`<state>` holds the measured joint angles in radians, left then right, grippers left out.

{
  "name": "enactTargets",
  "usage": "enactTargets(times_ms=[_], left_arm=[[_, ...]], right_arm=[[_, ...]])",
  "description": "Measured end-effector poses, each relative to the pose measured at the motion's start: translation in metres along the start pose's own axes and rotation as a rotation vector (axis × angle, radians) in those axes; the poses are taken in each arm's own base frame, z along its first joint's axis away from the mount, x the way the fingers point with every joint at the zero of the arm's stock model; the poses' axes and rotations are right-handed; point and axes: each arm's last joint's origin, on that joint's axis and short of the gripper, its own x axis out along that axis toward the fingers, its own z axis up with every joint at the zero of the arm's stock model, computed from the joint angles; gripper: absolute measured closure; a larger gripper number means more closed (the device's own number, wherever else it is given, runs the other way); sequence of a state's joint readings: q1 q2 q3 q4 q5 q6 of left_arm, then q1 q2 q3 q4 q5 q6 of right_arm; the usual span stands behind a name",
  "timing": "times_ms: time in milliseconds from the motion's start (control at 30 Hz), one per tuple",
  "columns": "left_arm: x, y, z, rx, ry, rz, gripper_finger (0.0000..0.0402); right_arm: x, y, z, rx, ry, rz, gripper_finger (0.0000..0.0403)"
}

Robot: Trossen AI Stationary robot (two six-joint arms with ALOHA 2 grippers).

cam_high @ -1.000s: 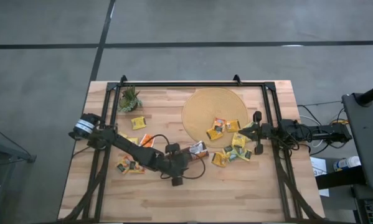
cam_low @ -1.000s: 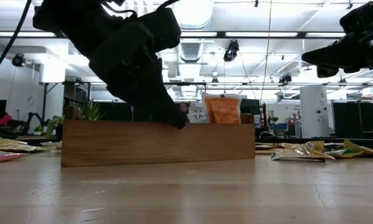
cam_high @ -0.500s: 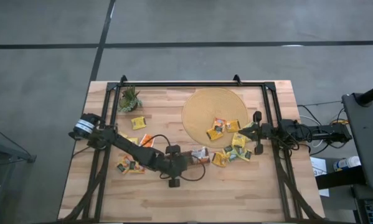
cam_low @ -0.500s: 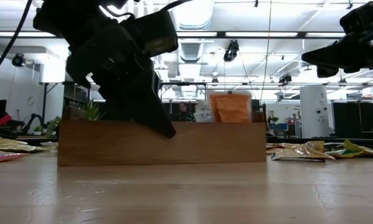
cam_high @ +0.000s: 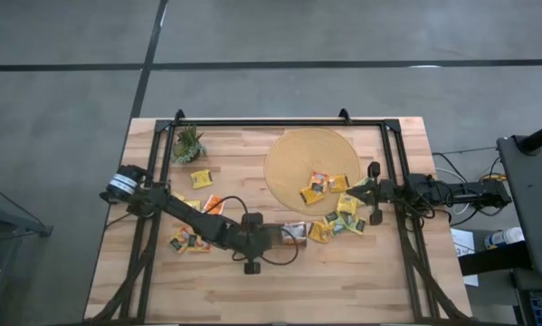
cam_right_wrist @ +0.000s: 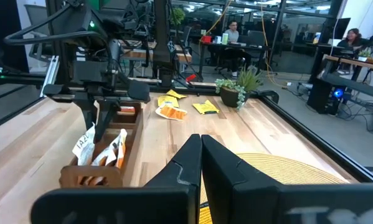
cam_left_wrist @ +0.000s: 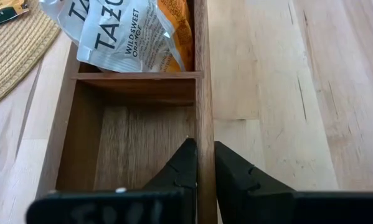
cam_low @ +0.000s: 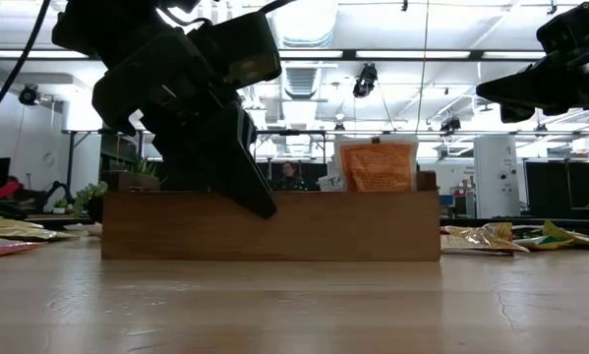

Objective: Pick & Place Tea
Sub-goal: Adjust the the wooden organizer

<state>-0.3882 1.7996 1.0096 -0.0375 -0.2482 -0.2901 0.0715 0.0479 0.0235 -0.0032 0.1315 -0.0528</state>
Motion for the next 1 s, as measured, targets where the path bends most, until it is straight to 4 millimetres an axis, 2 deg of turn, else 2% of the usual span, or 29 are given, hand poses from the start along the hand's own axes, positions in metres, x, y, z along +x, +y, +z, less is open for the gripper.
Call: enactTargets(times_ms=[167, 767, 1000], left_arm=[[0.0, 0.0, 0.001, -0.007, -0.015, -0.004, 0.0369], [-0.001, -0.004, 0.004, -0.009, -0.041, -0.013, 0.0299], [-0.008, -0.011, 0.018, 0.005, -0.053, -0.025, 0.0296]], right_arm=[[0.0, 0.0, 0.0, 0.0, 0.0, 0.0, 0.0394], [0.0, 0.0, 0.0, 0.0, 0.0, 0.0, 0.0394], [0.0, 0.0, 0.0, 0.0, 0.0, 0.0, 0.0394]])
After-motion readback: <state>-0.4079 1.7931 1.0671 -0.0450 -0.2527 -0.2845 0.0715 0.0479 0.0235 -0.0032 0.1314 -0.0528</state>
